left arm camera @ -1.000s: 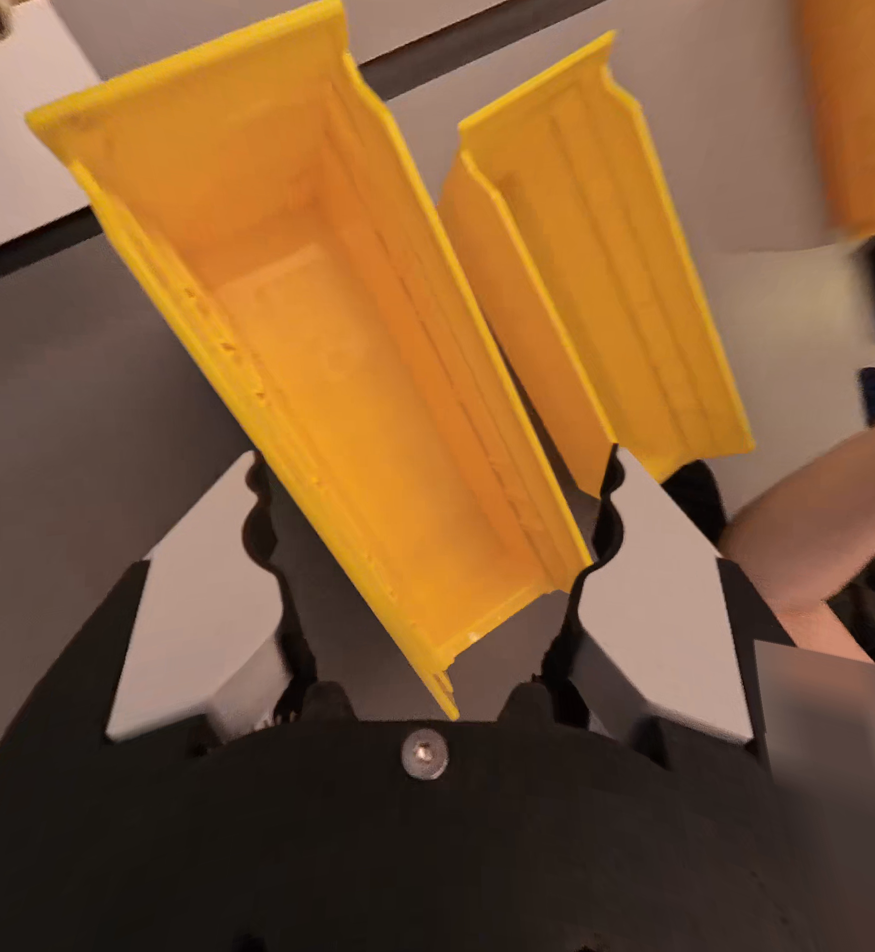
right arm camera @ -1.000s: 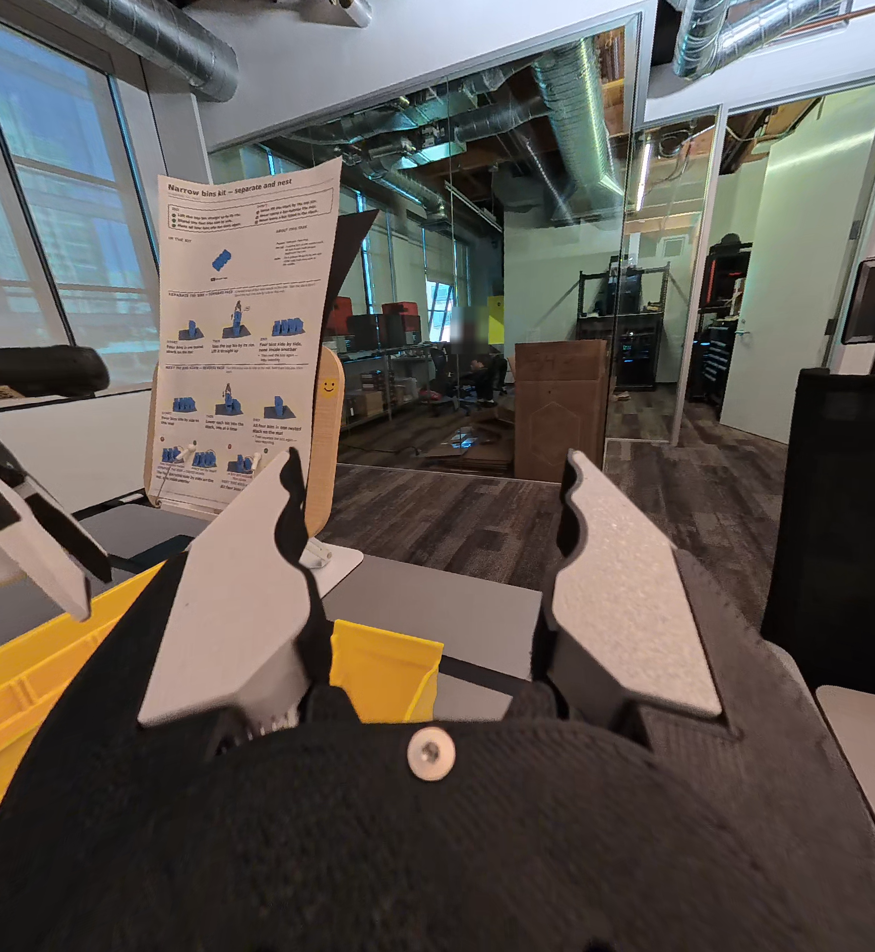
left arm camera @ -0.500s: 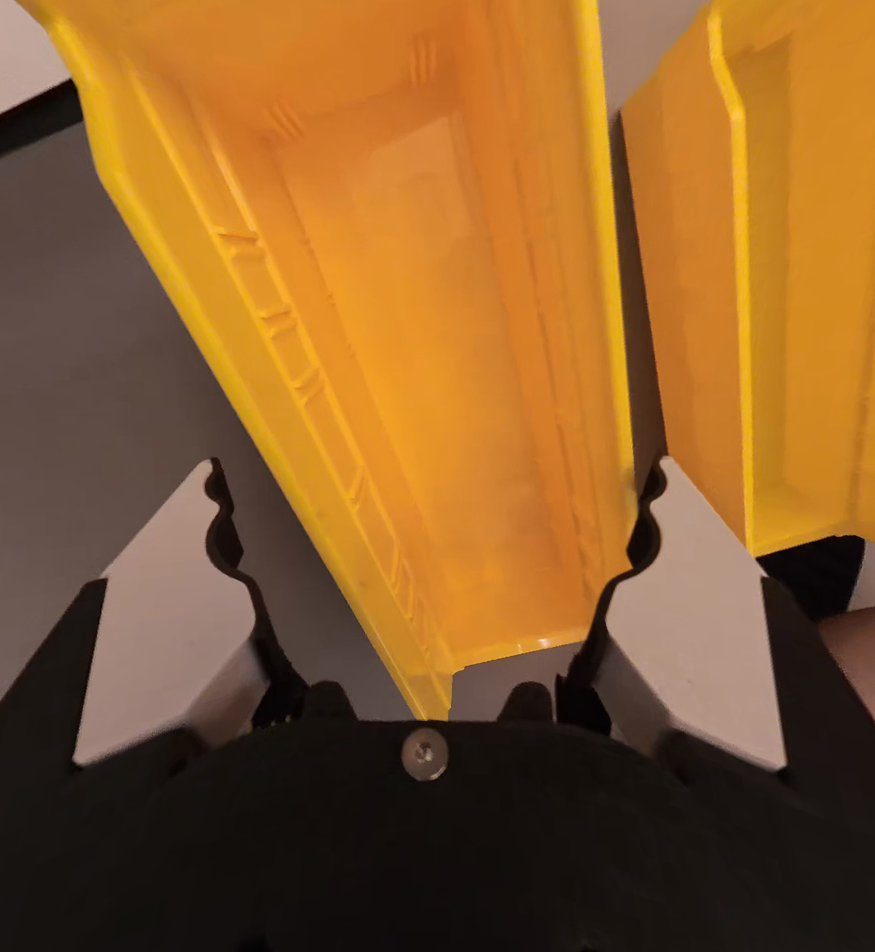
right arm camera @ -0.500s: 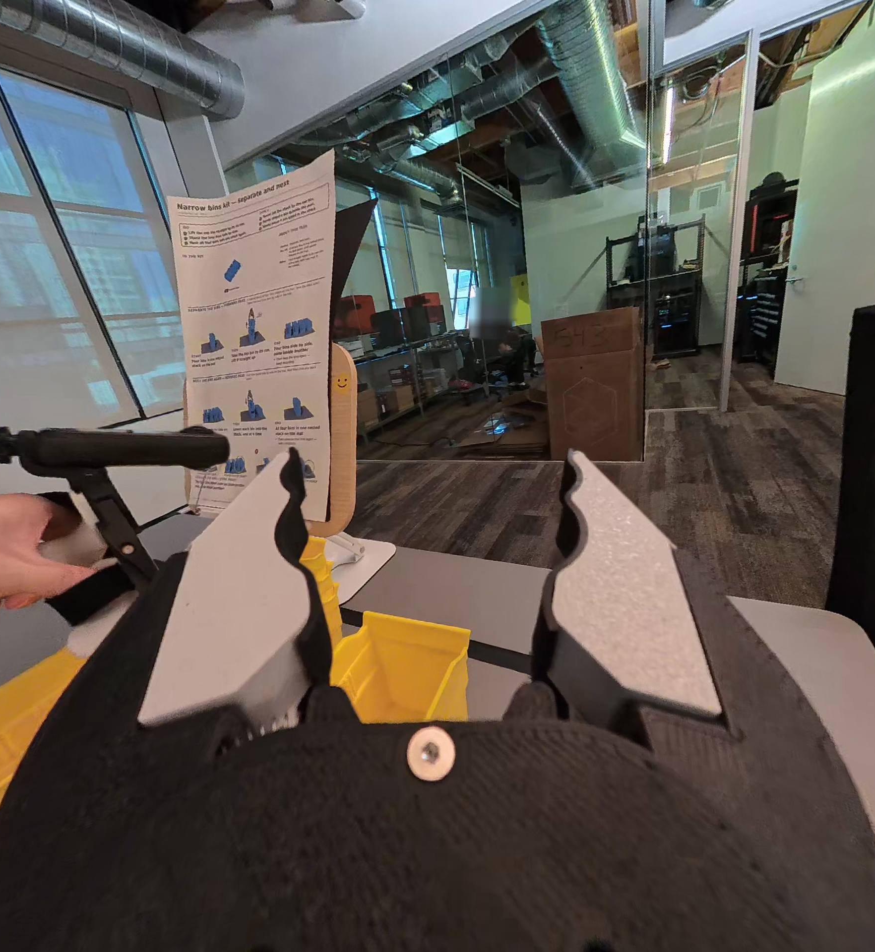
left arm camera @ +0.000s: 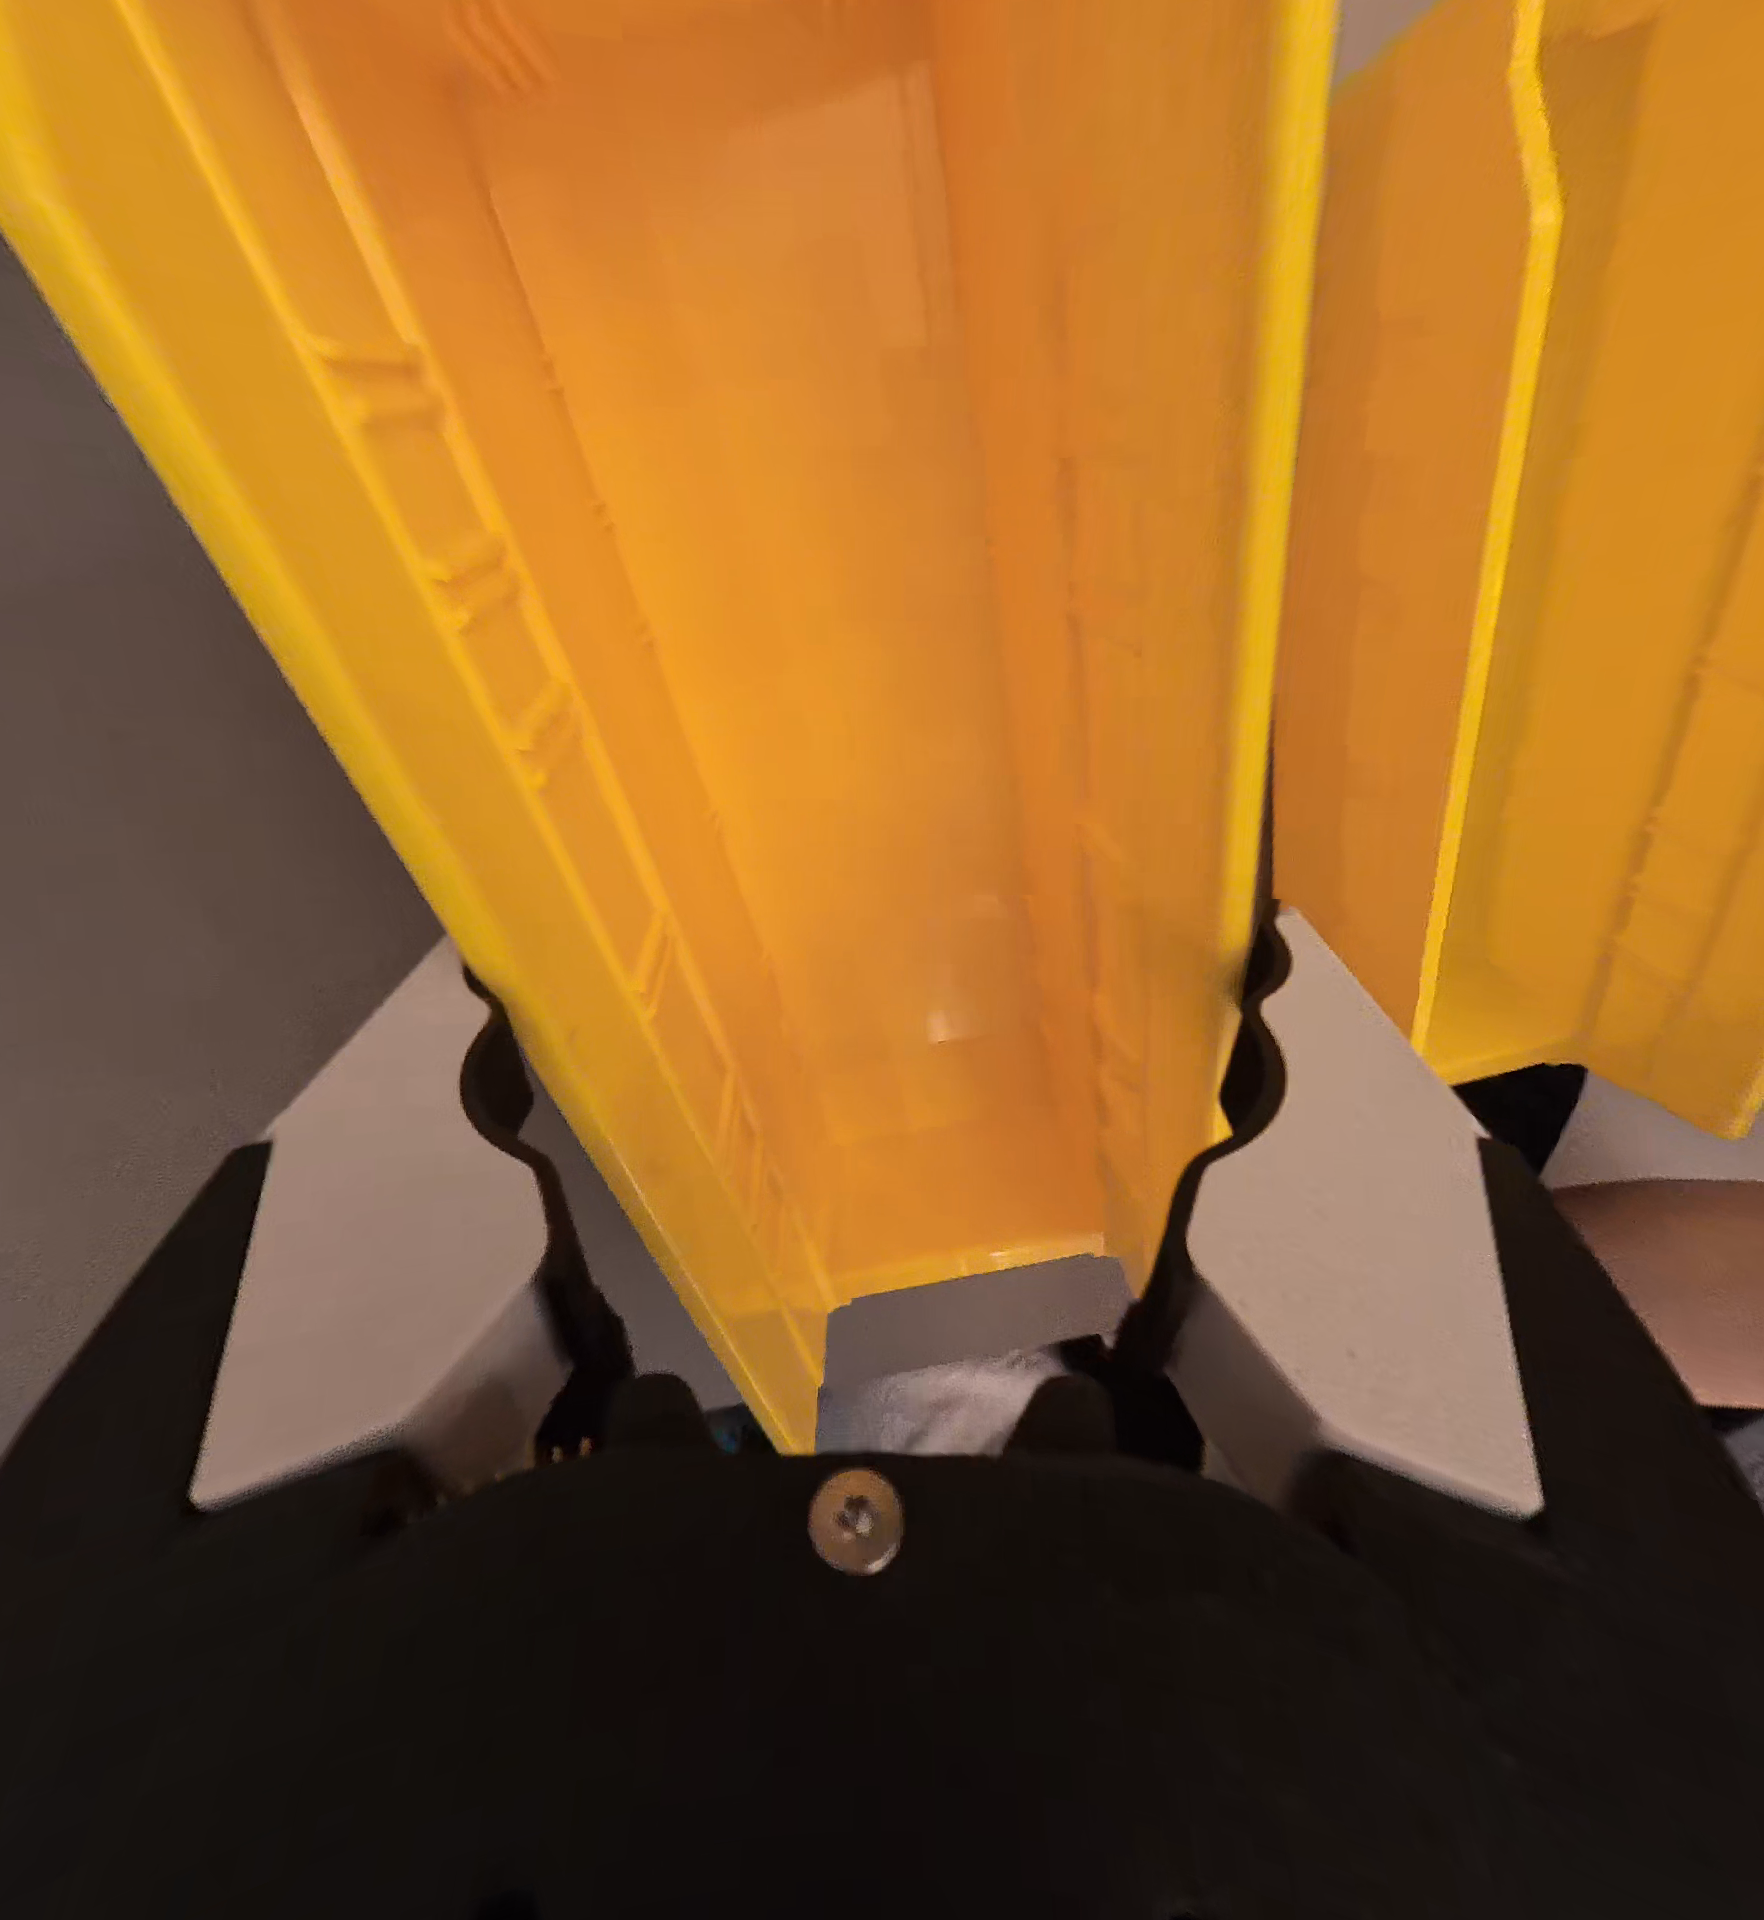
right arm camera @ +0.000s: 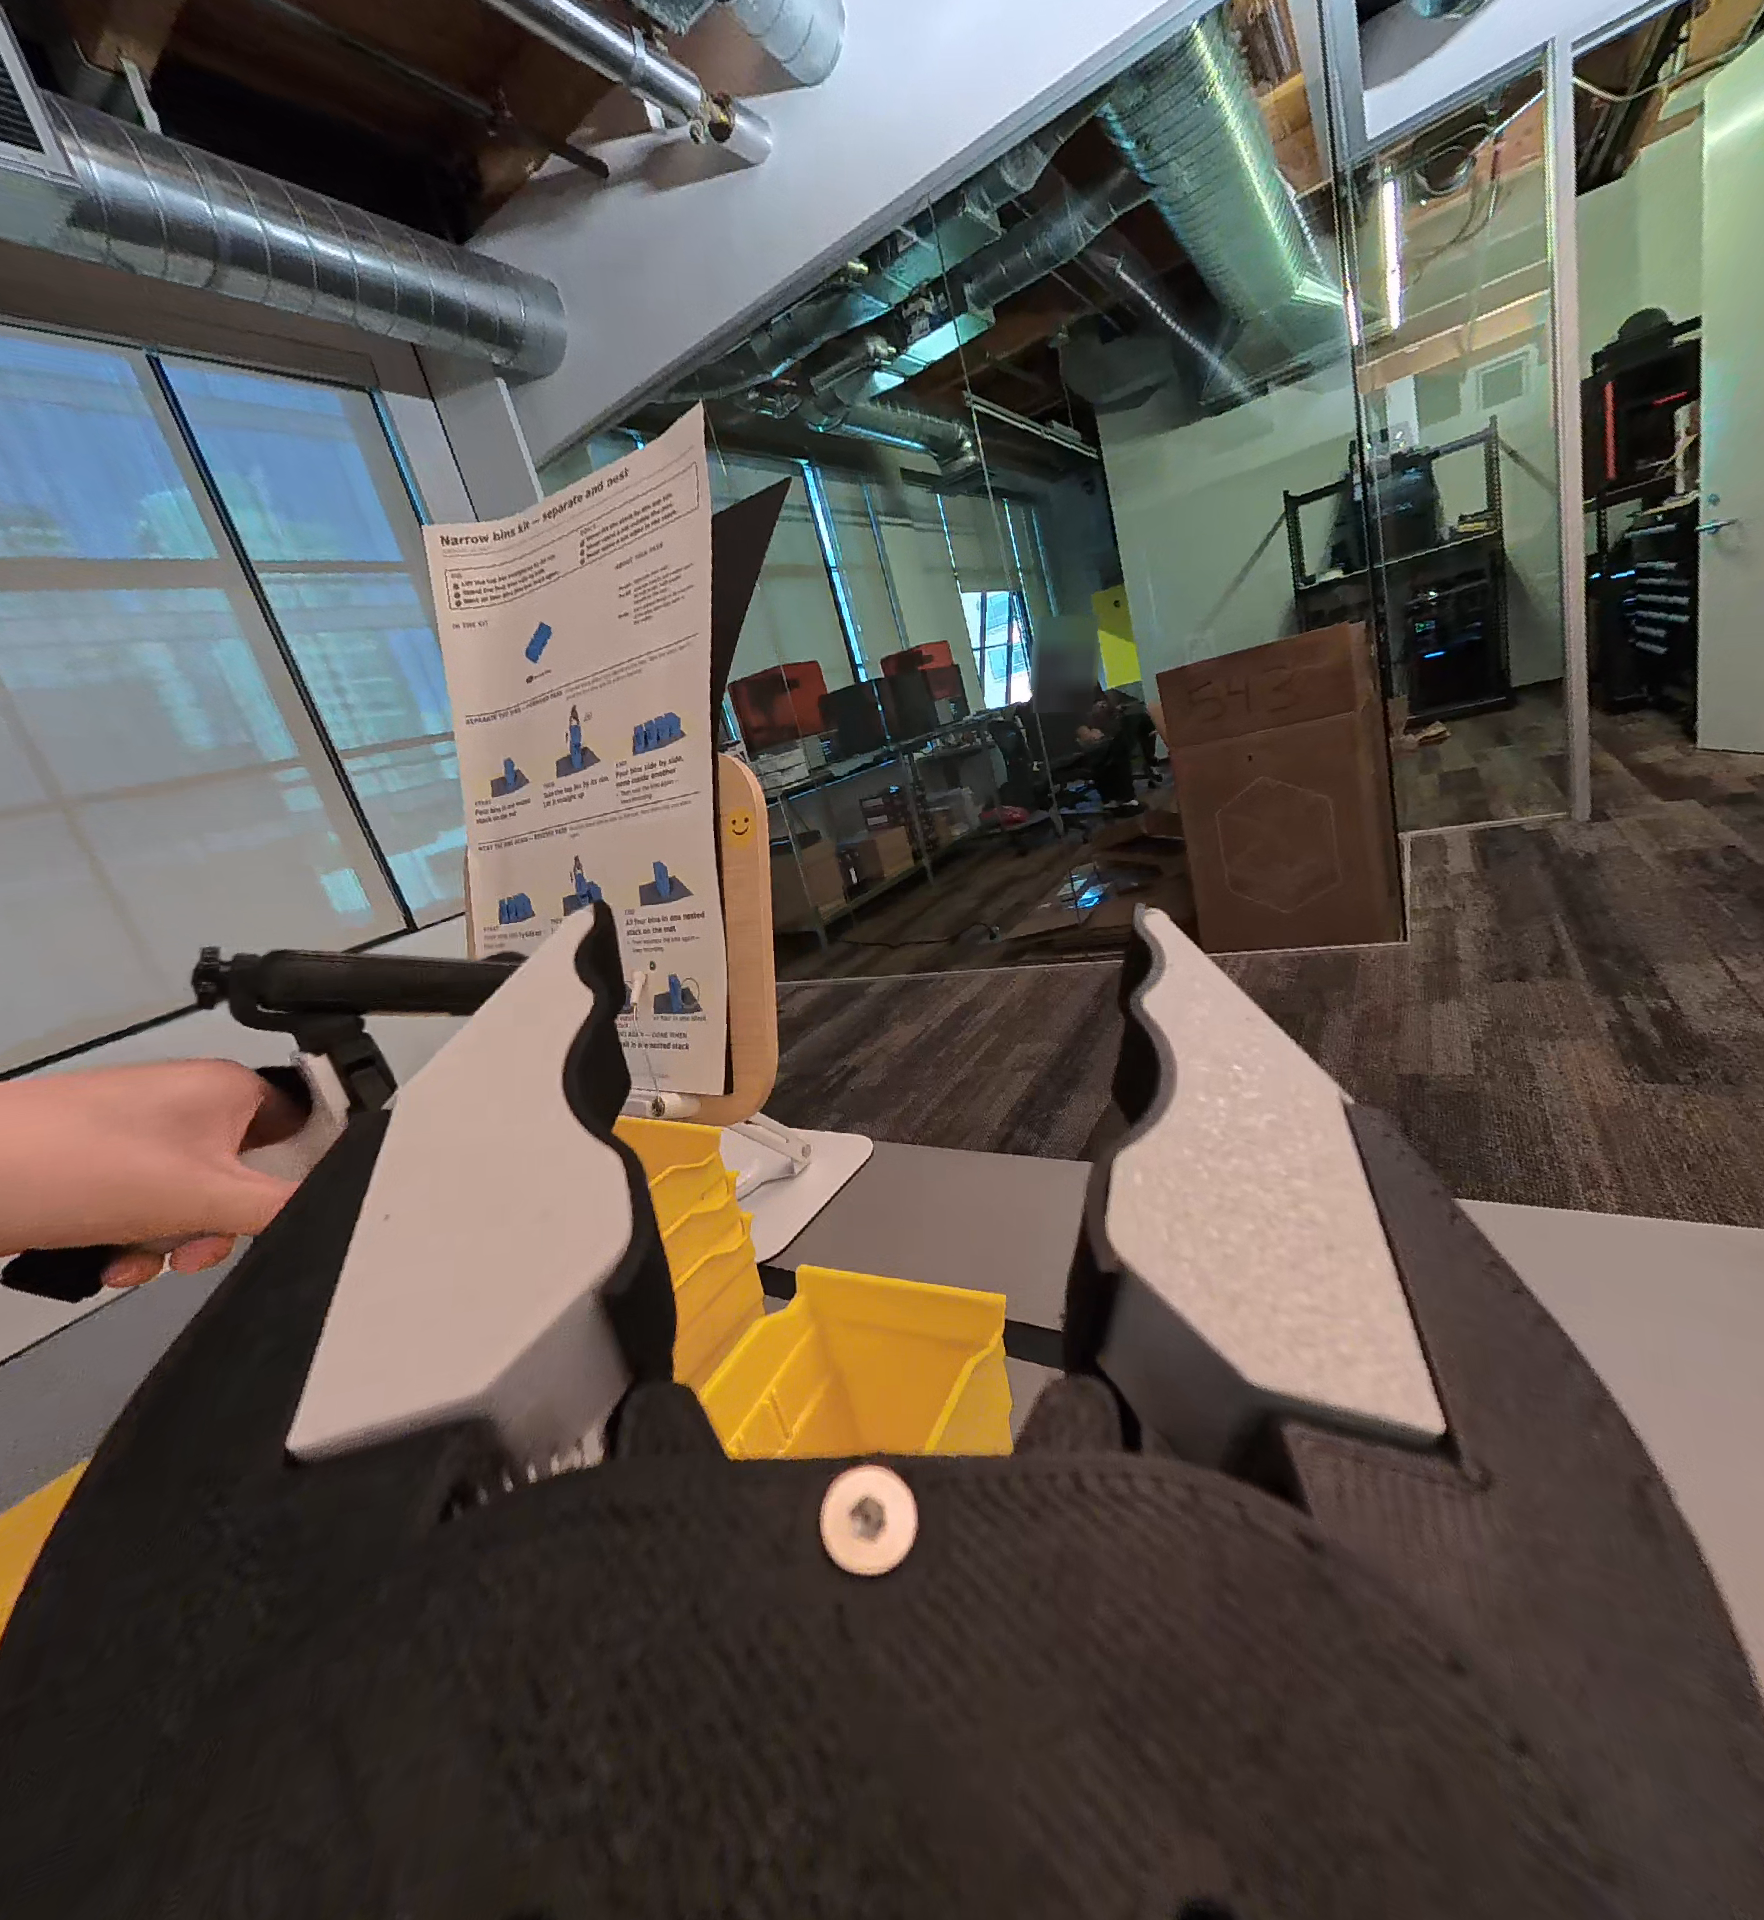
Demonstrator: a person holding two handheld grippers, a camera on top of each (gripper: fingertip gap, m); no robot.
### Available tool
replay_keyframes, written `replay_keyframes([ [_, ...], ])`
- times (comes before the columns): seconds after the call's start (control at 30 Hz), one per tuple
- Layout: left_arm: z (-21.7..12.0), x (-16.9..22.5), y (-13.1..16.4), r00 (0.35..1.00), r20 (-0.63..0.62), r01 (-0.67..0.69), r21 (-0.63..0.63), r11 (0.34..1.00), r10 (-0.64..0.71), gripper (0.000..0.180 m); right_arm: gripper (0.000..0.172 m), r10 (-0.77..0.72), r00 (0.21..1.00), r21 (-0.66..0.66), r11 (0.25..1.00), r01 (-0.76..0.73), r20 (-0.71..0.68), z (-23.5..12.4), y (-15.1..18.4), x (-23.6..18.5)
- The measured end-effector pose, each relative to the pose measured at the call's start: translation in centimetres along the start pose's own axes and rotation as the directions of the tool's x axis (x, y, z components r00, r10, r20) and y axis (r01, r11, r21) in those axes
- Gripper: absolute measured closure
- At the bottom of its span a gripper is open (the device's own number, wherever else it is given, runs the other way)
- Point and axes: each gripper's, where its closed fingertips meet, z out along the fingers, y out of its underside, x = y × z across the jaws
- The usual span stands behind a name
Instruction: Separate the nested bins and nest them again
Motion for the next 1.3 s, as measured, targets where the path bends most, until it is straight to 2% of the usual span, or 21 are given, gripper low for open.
replay_keyframes([
  [0.37,0.0,-0.1,0.1,1.0,-0.013,-0.012,0.0,1.0,0.012,0.046,0.076,-0.016,1.0,-0.042,0.999,0.017,0.023,0.9,1.0,-0.9],
  [0.6,-0.2,-0.1,0.2,1.0,-0.025,-0.008,-0.022,1.0,0.008,0.056,0.076,0.009,1.0,-0.04,0.999,-0.008,0.022,0.9,1.1,-0.5],
  [1.3,-2.0,-0.3,2.0,0.999,0.015,0.04,-0.17,0.985,-0.038,0.063,0.076,0.022,0.999,-0.064,0.998,-0.019,0.043,1.5,1.8,-0.9],
])
